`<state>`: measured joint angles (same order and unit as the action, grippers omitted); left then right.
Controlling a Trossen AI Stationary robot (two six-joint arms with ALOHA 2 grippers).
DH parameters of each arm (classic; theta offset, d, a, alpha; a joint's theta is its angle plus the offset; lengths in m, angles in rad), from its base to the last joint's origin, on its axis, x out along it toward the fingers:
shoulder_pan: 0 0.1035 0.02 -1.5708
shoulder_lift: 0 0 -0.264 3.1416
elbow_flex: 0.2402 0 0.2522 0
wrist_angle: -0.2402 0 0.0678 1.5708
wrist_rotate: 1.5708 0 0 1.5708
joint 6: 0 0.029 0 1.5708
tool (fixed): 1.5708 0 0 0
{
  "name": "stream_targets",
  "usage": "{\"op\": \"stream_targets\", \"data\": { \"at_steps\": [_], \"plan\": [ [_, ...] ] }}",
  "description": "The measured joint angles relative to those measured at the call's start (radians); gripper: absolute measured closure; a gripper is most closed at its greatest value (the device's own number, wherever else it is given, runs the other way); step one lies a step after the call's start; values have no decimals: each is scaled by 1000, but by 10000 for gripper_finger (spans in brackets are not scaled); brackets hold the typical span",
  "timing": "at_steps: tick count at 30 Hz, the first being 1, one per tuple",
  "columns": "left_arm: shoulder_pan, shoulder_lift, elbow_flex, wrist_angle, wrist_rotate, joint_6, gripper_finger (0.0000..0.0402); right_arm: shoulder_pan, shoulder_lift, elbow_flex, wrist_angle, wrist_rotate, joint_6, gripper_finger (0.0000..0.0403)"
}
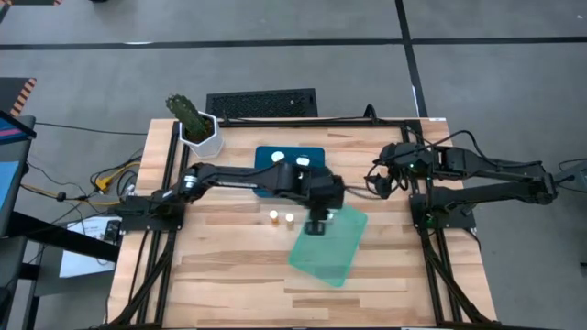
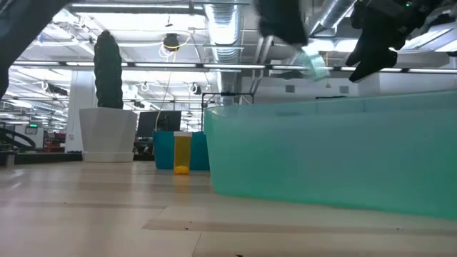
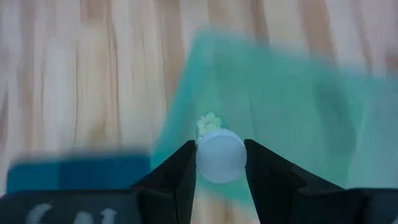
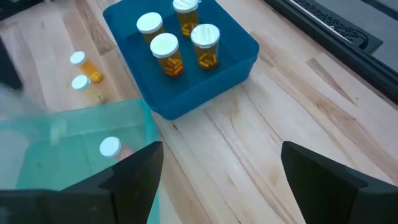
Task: Pick and place medicine bottles into bin by pill shape (circle, oval)
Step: Put the small green pill bottle into the green bin
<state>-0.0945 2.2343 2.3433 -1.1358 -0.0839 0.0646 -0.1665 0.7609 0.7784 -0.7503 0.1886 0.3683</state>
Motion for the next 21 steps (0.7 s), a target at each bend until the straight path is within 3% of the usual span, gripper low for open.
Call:
{"op": "stream_targets", "data": {
  "at_steps": [4, 7, 21],
  "plan": [
    [-28, -21, -2, -192, -7, -38, 287, 0, 0, 0, 1, 0, 0, 69],
    [-55, -24, -17, -217, 11, -50, 287, 0, 0, 0, 2, 0, 1, 69],
    [-84, -21, -196, -2, 25, 19, 287, 0, 0, 0, 2, 0, 33, 69]
  ]
}}
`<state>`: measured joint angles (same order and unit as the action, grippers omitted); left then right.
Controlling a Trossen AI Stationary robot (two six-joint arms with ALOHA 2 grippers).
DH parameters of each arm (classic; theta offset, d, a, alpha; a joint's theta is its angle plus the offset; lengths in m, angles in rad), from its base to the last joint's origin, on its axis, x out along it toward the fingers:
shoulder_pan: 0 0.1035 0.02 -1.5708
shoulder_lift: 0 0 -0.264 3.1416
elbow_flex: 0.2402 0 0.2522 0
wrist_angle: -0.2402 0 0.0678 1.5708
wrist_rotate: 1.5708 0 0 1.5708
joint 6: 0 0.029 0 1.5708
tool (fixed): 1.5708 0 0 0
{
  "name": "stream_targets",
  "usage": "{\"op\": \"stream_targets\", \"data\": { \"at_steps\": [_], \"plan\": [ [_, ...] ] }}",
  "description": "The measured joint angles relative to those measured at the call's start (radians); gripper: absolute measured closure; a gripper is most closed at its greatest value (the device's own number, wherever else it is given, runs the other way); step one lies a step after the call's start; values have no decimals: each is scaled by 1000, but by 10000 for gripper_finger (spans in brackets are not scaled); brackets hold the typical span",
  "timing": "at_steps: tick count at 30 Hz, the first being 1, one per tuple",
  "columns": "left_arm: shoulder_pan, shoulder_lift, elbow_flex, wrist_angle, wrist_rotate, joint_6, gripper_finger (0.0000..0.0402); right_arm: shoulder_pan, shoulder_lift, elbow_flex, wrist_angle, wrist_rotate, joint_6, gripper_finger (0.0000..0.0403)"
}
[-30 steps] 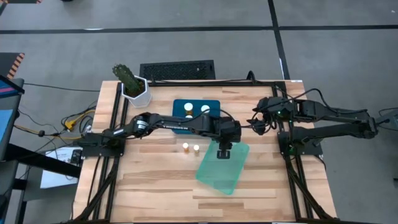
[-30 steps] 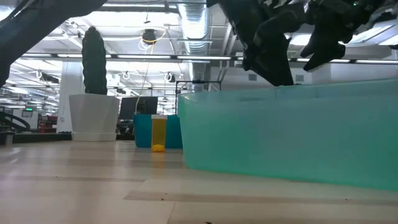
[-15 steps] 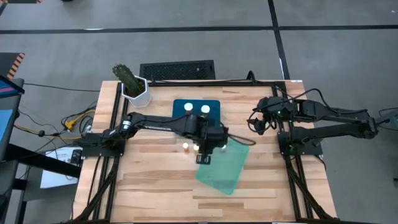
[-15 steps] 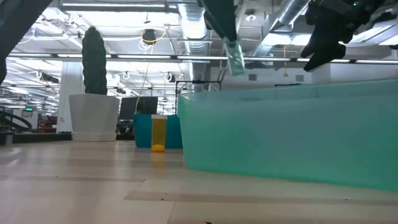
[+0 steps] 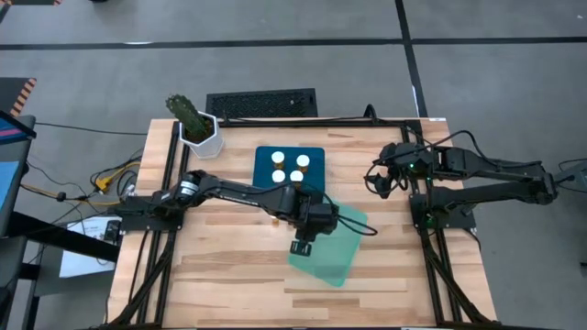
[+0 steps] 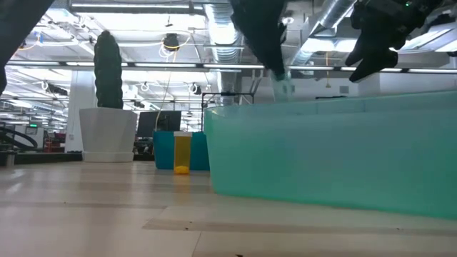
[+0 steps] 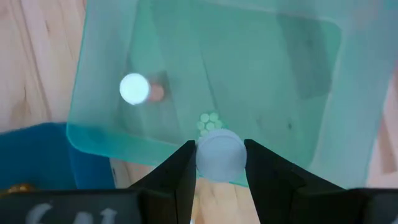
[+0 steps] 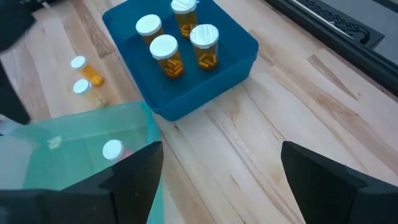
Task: Pick and place medicine bottles into bin by pill shape (circle, oval)
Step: Put the small green pill bottle into the green bin
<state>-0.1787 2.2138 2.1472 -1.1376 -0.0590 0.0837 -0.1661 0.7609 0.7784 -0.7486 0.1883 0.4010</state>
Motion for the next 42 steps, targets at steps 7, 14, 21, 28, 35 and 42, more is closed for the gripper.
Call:
{"op": "stream_targets", "data": {
  "at_steps": [7, 14, 21, 28, 35, 42],
  "plan": [
    [5, 35, -81, 128, -11, -24, 287, 0, 0, 0, -1, 0, 17, 69],
    [5, 103, -84, 190, -1, -27, 287, 1, 0, 0, -4, 0, 43, 69],
    [5, 124, -81, 192, -10, -42, 287, 2, 0, 0, -10, 0, 36, 69],
    [5, 132, -50, 151, -23, -56, 278, 1, 0, 0, -11, 0, 11, 69],
    [28, 132, -18, 129, -41, 1, 277, 1, 0, 0, -11, 0, 9, 69],
    [53, 132, -24, 119, -24, 13, 277, 1, 0, 0, -11, 0, 9, 69]
  ]
}}
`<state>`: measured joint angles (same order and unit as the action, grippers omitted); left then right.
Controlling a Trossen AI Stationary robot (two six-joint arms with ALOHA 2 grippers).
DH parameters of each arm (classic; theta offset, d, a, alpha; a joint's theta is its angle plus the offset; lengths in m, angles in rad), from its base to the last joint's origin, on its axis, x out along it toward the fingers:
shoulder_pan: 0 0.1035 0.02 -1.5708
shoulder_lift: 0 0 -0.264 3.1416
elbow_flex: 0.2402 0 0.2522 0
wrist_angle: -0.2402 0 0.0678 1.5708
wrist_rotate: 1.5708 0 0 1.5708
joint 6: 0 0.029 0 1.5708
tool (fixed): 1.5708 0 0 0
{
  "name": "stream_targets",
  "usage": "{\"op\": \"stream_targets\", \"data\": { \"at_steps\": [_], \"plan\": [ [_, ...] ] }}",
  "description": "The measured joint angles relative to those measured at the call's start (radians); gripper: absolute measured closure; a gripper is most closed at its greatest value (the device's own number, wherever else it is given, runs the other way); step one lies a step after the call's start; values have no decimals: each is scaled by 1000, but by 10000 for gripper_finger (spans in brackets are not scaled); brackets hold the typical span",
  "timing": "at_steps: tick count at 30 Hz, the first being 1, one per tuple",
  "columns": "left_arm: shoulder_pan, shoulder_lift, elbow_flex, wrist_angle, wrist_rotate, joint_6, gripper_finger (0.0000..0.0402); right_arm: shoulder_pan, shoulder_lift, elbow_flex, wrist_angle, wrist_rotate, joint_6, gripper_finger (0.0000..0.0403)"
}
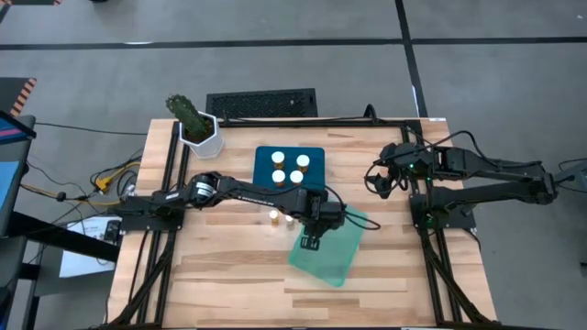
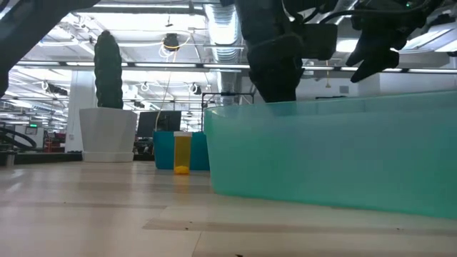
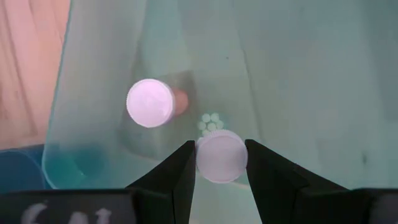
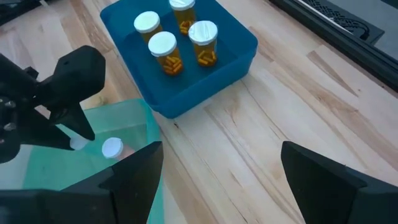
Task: Pick and place medicine bottles into bin by pill shape (circle, oval)
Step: Put the small green pill bottle into the green bin, then put the small orange pill bottle into the green bin
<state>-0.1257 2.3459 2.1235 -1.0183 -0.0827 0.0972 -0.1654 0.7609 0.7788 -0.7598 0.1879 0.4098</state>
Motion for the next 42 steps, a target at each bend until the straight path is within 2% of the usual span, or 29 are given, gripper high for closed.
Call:
{"op": "stream_targets", "data": {
  "at_steps": [5, 12, 18, 33, 42],
  "plan": [
    [1, 10, 0, -20, 49, 33, 276, 0, 0, 0, 0, 0, -1, 69],
    [-2, 13, 4, -37, 18, 27, 276, 0, 0, 0, -5, 0, -1, 69],
    [-2, 14, 14, -41, 41, 41, 272, 0, 0, 0, -5, 0, 0, 69],
    [-4, 13, 15, -39, 34, 21, 211, 0, 0, 0, -4, 0, 0, 69],
    [-4, 8, 164, -155, 22, 11, 191, 0, 0, 0, -4, 0, 1, 69]
  ]
}}
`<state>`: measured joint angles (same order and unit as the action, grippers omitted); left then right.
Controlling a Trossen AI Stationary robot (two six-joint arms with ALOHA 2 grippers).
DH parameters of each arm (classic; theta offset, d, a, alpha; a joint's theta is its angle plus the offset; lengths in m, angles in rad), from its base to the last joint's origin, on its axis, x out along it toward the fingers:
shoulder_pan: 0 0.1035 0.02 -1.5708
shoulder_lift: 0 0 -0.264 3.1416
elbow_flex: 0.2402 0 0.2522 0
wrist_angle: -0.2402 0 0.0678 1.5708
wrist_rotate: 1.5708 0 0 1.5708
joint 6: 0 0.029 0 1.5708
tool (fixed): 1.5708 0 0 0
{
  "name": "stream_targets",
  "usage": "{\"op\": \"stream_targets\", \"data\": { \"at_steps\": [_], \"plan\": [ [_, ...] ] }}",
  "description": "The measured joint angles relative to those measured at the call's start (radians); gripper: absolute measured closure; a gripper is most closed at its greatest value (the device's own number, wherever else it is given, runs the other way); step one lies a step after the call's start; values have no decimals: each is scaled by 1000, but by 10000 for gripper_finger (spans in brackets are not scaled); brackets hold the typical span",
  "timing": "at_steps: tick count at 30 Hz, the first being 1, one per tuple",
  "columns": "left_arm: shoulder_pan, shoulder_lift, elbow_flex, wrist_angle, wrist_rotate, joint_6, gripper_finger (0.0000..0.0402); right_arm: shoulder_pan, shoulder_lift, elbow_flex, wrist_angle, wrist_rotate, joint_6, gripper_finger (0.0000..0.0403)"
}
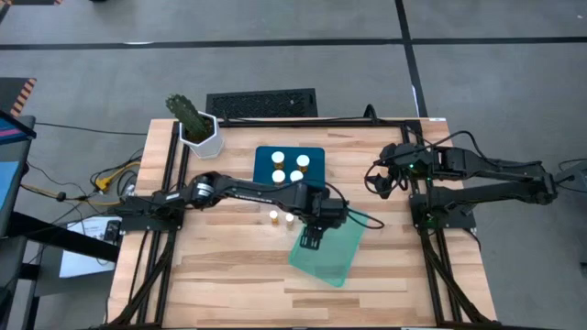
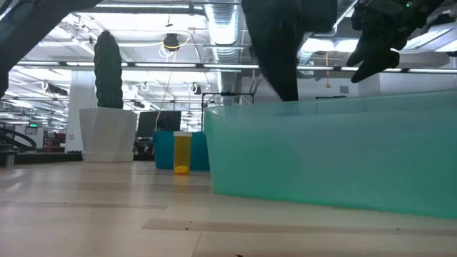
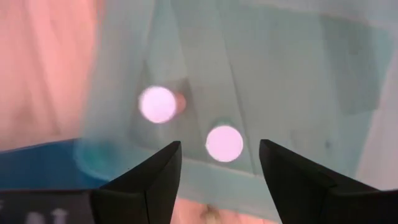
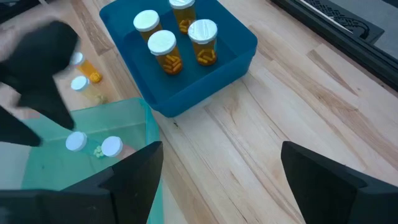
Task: Pick and place medicine bottles into bin by pill shape (circle, oval)
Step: Put the small orange pill bottle into the green bin
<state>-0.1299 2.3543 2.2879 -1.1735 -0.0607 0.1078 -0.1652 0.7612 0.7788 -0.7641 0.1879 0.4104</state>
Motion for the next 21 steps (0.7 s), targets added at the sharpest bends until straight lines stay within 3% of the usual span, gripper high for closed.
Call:
{"op": "stream_targets", "data": {
  "at_steps": [3, 10, 17, 21],
  "plan": [
    [0, -12, 72, -84, -1, -6, 187, 0, 0, 0, 0, 0, 0, 69],
    [0, -161, 16, -261, 3, -42, 186, 0, 0, 0, -3, 0, 0, 69],
    [-9, -225, 9, -401, 1, -37, 186, 0, 0, 0, -11, 0, 0, 69],
    [-18, -314, -114, -360, -5, -64, 186, 0, 0, 0, -20, 0, 0, 69]
  ]
}}
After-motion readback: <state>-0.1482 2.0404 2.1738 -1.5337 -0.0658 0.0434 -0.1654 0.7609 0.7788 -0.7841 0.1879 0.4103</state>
